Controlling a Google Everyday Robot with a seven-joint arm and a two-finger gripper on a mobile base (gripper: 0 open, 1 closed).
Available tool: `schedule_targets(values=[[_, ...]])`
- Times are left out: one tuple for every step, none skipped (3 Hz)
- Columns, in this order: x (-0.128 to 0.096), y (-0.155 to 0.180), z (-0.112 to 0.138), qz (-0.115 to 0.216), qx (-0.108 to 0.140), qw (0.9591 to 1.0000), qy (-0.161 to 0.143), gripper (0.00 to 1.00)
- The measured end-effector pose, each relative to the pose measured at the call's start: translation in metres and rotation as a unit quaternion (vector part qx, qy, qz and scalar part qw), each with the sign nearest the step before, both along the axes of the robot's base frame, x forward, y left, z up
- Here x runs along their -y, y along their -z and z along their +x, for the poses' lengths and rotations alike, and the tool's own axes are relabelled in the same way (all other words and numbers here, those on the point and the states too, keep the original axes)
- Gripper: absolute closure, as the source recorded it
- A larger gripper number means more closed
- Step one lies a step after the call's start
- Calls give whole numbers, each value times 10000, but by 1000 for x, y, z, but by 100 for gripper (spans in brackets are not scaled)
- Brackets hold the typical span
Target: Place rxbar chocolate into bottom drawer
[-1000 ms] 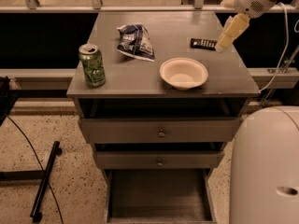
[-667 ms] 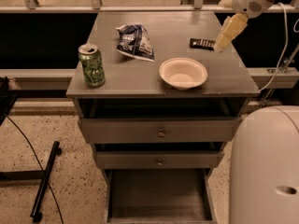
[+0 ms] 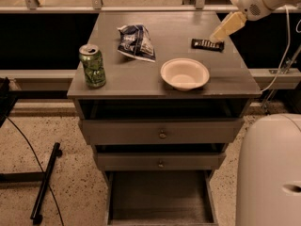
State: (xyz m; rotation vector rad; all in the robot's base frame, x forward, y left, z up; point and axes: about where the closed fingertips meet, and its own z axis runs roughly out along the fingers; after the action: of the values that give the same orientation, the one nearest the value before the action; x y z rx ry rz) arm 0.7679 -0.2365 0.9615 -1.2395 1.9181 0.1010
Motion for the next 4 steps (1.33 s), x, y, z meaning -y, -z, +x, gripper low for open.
schedule_targets(values=[[19, 9, 26, 610, 94, 9957, 694, 0], [33, 36, 37, 1017, -109, 9885, 1114, 0], [33, 67, 43, 1220, -327, 9852, 1159, 0], [34, 95, 46, 1353, -479, 9832, 1131, 0]])
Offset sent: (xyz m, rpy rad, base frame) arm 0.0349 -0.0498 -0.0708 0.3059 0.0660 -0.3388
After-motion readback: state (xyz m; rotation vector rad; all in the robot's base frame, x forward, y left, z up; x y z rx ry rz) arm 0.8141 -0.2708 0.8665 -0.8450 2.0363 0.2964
